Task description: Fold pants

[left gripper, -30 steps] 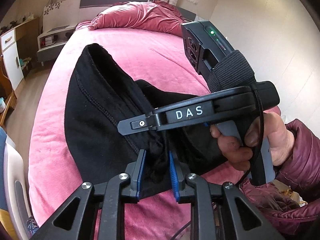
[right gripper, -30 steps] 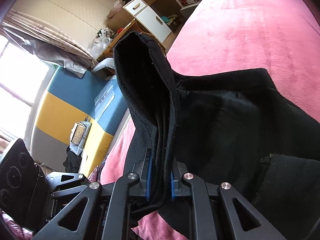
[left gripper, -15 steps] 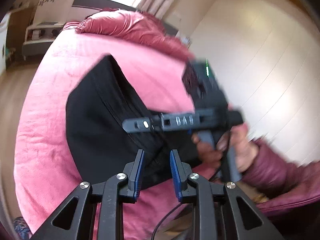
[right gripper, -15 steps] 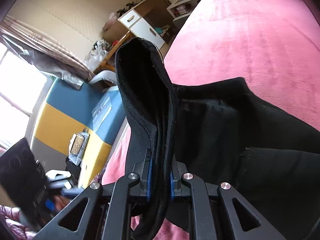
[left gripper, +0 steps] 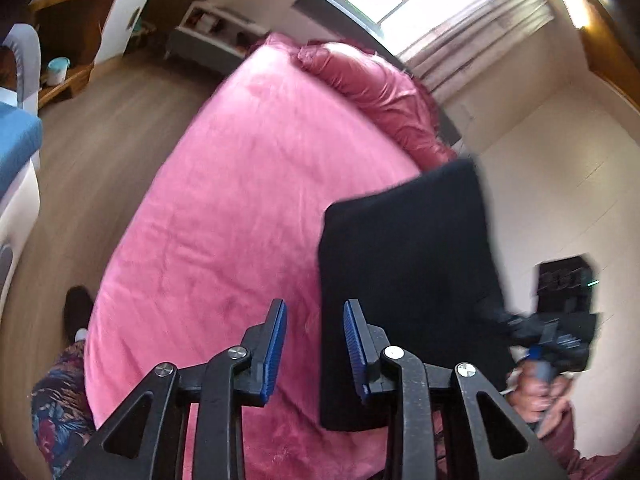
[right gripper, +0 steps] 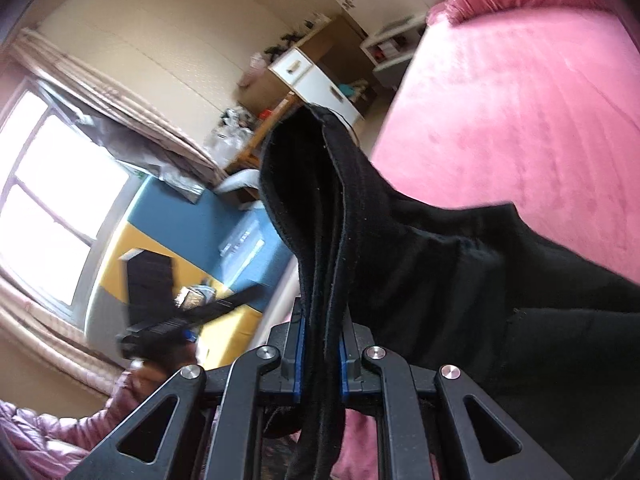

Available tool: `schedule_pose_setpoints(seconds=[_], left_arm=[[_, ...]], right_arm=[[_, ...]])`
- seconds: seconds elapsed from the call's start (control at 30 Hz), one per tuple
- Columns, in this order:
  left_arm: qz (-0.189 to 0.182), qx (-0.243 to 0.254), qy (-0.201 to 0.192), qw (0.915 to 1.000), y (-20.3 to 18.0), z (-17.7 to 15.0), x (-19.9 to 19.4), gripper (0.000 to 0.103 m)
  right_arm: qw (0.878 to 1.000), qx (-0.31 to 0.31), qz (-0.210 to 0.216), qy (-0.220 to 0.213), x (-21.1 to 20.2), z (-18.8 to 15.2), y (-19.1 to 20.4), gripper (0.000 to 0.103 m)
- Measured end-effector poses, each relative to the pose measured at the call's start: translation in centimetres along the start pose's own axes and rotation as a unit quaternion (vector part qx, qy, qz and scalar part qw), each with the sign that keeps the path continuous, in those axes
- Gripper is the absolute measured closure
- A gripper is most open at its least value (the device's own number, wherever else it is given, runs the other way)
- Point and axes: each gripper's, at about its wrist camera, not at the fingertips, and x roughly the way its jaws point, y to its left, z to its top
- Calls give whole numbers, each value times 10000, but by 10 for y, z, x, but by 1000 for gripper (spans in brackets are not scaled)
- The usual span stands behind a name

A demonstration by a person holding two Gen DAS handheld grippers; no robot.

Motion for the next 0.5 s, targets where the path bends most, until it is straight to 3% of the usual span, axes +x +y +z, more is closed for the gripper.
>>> schedule_pose_setpoints(seconds=[0.2,0.5], left_arm=[[-163,231,151,9995,-23,3,24,71],[-471,951,584,9926,-85,3,70,71]], right_arm=[[9990,-95,59,-422,-42,1,19,90],[9908,663,-423,-1100,-124,-36,-25,90]])
